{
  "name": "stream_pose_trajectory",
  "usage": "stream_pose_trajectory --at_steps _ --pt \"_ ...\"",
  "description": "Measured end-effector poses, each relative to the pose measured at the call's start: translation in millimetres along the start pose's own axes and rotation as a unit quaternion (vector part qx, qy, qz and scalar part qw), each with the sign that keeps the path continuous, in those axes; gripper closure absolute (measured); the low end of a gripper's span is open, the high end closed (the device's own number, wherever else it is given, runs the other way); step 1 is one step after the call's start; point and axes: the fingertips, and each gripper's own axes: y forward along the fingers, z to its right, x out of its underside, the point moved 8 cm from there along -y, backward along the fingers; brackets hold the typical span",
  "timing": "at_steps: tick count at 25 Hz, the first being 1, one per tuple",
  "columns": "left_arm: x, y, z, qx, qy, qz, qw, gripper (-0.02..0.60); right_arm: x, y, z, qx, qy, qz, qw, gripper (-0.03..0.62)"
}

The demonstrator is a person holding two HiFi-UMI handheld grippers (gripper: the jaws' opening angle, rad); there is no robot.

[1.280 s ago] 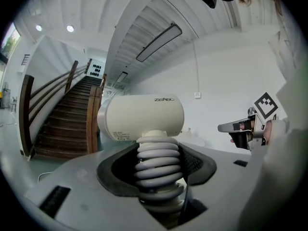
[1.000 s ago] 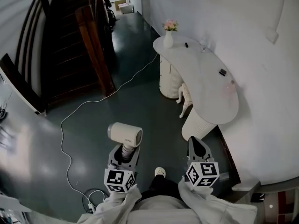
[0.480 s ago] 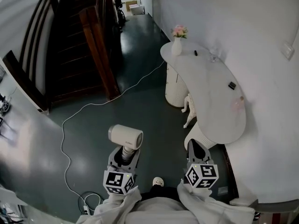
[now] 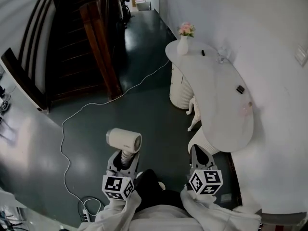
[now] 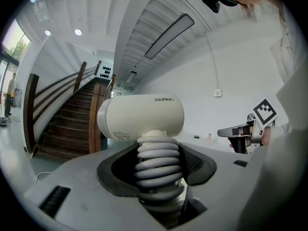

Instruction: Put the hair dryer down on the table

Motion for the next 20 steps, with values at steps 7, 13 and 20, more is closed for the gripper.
stream_pose_trajectory --at_steps 7,13,20 --pt "-2 22 -11 -0.003 0.007 0.007 1.0000 0.351 1 21 12 0.006 0.013 -0.005 1.000 0.545" --pt "-19 63 -25 0.010 0.014 0.012 0.9998 0.351 -20 56 17 0.005 0.008 0.009 1.000 0.545" --pt "-34 126 -53 0.029 0.031 0.008 0.9991 0.351 -37 114 28 0.015 0.016 0.005 1.000 0.544"
